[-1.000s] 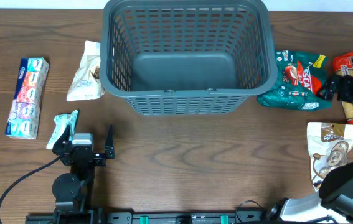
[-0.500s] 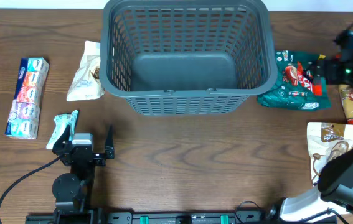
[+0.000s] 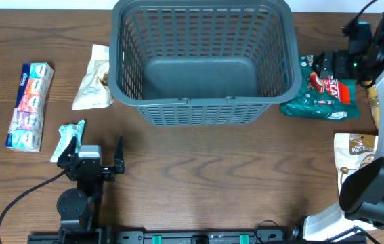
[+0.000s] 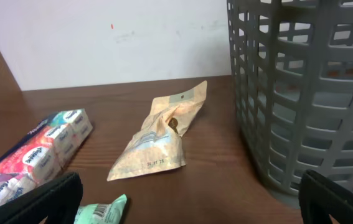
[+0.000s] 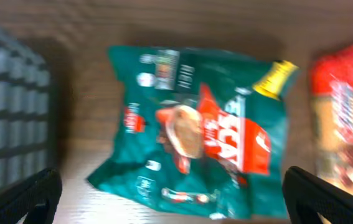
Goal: Pack container
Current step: 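Move the right gripper up over the green Nescafe coffee bag, then lower the right gripper onto the Nescafe bag and close on it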
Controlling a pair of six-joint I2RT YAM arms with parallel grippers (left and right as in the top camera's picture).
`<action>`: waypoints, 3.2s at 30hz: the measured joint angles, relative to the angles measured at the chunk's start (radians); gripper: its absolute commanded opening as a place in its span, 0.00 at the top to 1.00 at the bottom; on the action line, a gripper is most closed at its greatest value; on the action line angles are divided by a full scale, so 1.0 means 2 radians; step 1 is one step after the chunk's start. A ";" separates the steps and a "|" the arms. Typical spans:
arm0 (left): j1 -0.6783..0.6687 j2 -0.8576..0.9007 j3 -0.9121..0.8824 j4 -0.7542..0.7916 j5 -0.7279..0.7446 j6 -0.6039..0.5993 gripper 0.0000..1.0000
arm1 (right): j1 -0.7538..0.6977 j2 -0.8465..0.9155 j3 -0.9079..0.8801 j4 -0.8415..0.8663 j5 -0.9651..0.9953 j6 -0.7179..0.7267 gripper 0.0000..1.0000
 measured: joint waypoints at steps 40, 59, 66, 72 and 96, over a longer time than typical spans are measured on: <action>0.000 0.000 0.000 0.000 0.000 0.000 0.01 | -0.005 0.112 -0.019 0.002 0.035 0.030 0.01; 0.000 0.000 0.000 0.000 0.000 0.000 0.01 | 0.039 0.112 -0.054 0.041 0.035 0.016 0.01; 0.000 0.000 0.000 0.000 0.000 0.000 0.01 | 0.032 0.112 -0.082 0.047 0.060 0.012 0.01; 0.000 0.000 0.000 0.000 0.000 0.000 0.02 | 0.005 0.112 -0.084 0.047 0.062 0.013 0.01; 0.000 0.000 0.000 0.000 0.000 0.000 0.01 | -0.010 0.112 -0.085 0.074 0.051 0.009 0.01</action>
